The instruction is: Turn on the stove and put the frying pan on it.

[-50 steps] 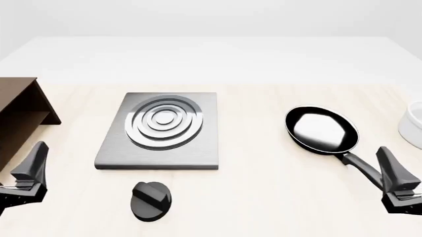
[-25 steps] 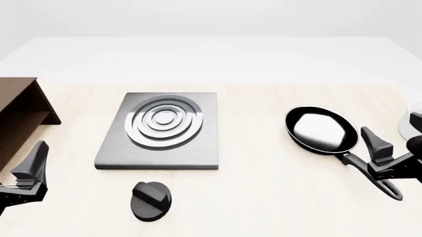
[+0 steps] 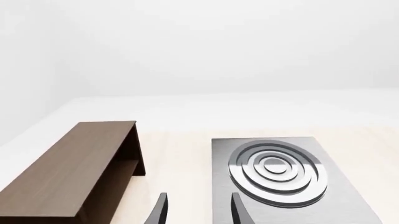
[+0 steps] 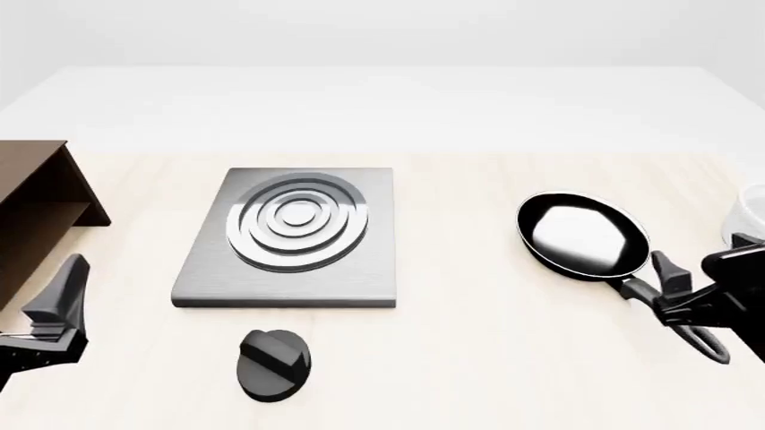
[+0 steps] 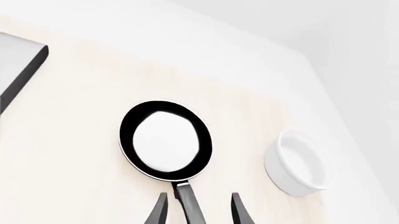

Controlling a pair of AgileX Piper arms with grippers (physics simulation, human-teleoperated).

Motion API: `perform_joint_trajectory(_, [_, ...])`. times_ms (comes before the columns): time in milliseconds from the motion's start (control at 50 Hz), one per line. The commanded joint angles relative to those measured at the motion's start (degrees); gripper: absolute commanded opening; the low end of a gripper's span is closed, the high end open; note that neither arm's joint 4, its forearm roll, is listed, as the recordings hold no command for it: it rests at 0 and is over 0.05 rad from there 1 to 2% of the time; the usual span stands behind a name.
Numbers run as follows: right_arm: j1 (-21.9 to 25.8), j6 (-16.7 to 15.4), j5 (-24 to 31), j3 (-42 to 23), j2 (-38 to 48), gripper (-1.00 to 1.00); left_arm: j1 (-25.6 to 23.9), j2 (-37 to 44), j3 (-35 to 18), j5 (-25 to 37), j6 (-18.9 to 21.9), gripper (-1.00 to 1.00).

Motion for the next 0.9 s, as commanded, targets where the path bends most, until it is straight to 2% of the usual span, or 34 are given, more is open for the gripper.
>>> perform_joint_trajectory(20, [-1.52, 0.28, -8.1, 2.1, 8.56, 1.0, -2.58, -1.32, -0.04, 1.79, -0.76, 1.0])
perform_joint_trajectory(140, [-1.55, 0.78, -10.33, 1.64, 11.82, 1.0, -2.57, -1.16, -0.04, 1.63, -0.87, 1.0])
perform_joint_trajectory(200, [-1.28, 0.98, -13.24, 2.05, 14.99, 1.0, -2.63, -1.02, -0.04, 1.51, -0.85, 1.0])
perform_joint_trajectory(260, [-1.15, 1.41, -12.45, 1.18, 15.5, 1.0, -2.61, -1.06, -0.04, 1.56, -0.86, 1.0])
perform_joint_trajectory(320, [-1.13, 1.93, -17.31, 1.92, 19.95, 1.0, -2.69, -0.94, -0.04, 1.45, -0.77, 1.0])
perform_joint_trajectory(360, [-0.64, 3.16, -17.24, 1.84, 20.17, 1.0, -2.69, -1.01, -0.04, 1.49, -0.83, 1.0])
perform_joint_trajectory(440, [-0.65, 2.77, -17.67, 1.18, 21.95, 1.0, -2.67, -0.91, -0.04, 1.39, -0.87, 1.0])
perform_joint_trajectory(480, [-0.94, 2.96, -20.77, 1.53, 24.87, 1.0, -2.7, -0.75, -0.04, 1.26, -0.84, 1.0])
perform_joint_trajectory(800, [-2.68, 2.99, -25.98, 1.28, 31.74, 1.0, -2.75, -0.66, -0.03, 1.04, -0.9, 1.0])
perform_joint_trajectory(860, [-2.69, 2.98, -24.86, 0.88, 31.38, 1.0, -2.78, -1.07, -0.03, 1.41, -0.95, 1.0])
perform_joint_trajectory(880, [-3.11, 2.95, -28.14, 1.42, 34.38, 1.0, -2.79, -0.92, -0.03, 1.3, -0.93, 1.0])
perform_joint_trajectory(900, [-3.11, 2.95, -28.34, 1.45, 34.55, 1.0, -2.8, -0.91, -0.03, 1.28, -0.93, 1.0])
